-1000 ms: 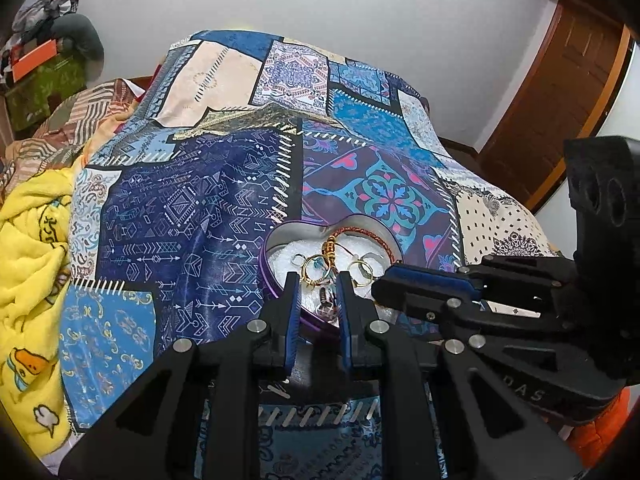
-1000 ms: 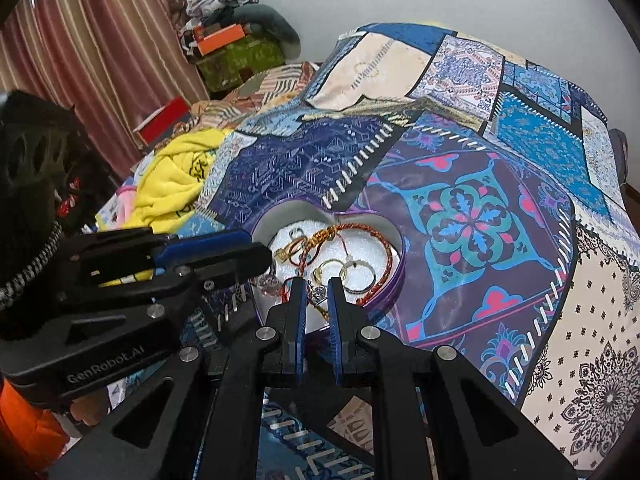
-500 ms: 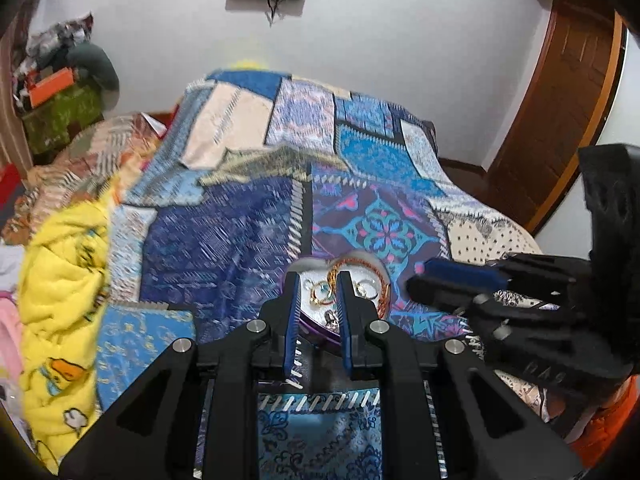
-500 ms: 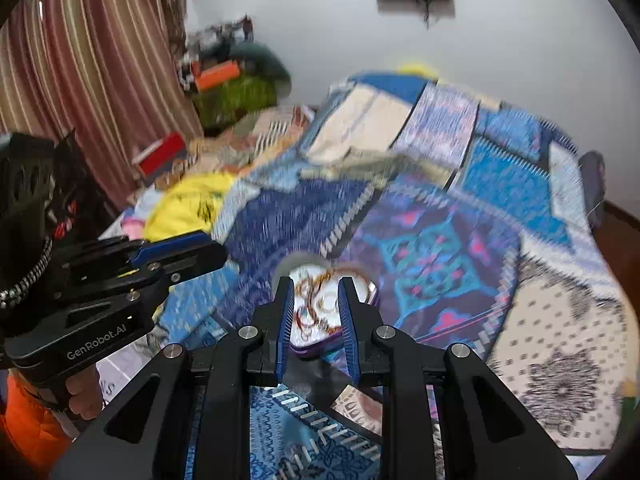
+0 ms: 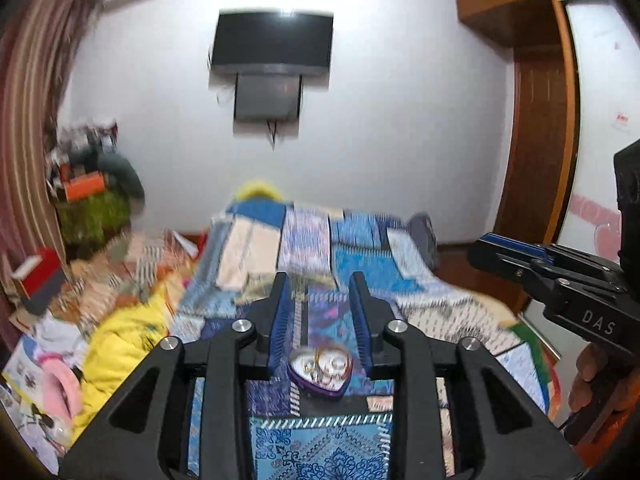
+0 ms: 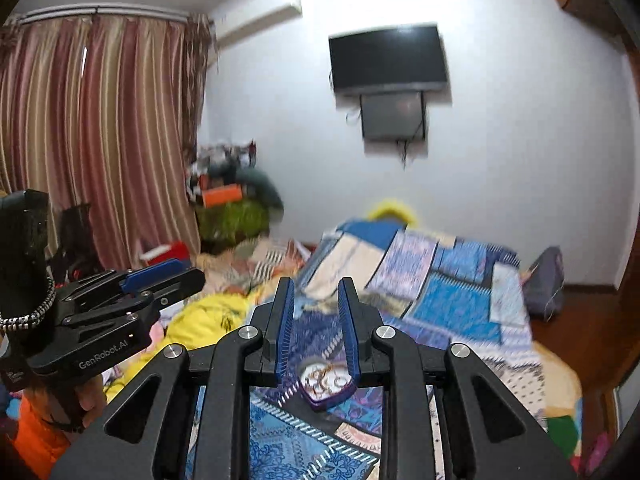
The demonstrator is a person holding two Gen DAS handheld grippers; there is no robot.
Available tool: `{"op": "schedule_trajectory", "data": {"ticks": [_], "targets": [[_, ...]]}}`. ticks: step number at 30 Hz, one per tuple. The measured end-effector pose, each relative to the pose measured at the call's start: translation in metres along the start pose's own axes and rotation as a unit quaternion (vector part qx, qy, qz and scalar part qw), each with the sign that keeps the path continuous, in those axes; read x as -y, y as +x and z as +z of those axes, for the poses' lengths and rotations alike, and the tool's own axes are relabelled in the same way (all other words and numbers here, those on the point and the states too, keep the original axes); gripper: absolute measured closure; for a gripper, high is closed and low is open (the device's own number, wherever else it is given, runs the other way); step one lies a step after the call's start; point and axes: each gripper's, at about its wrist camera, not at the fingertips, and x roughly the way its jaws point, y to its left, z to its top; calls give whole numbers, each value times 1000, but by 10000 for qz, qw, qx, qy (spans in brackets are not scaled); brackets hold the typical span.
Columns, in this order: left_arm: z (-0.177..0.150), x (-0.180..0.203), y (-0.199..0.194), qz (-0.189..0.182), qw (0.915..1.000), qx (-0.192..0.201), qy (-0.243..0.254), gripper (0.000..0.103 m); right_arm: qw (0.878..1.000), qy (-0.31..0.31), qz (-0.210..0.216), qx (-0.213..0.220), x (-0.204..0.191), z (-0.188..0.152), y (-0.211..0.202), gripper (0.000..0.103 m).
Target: Organize jewelry
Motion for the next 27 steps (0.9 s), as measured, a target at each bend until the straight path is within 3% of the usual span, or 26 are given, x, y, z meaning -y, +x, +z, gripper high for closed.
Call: {"op": "schedule_trajectory", "data": {"ticks": [2, 3, 7, 9, 13, 16, 27], "targets": [[5, 6, -22, 69, 9996, 266, 28, 66, 9999, 14, -68, 137, -6, 1, -15, 82], [6, 7, -31, 95, 9993, 364, 33, 65, 9998, 23, -97, 178, -8, 2, -20, 76], [9, 12, -60, 171, 9974, 694, -10, 45, 9977, 28, -462, 496, -14, 0, -36, 37], [9, 14, -71, 240, 9963, 822, 2, 38, 9962, 13, -612, 622, -16, 0, -39, 27], [8, 15, -84, 305, 9948, 975, -52, 8, 9942, -28, -764, 755, -19, 1, -42, 11], [5, 15, -88, 435, 9937, 1033, -58, 4, 9938, 21, -779, 797, -21, 2, -41, 4], [0, 17, -94, 436, 9941, 994, -79, 2, 9949, 75, -720, 709, -19, -4, -45, 3]]}}
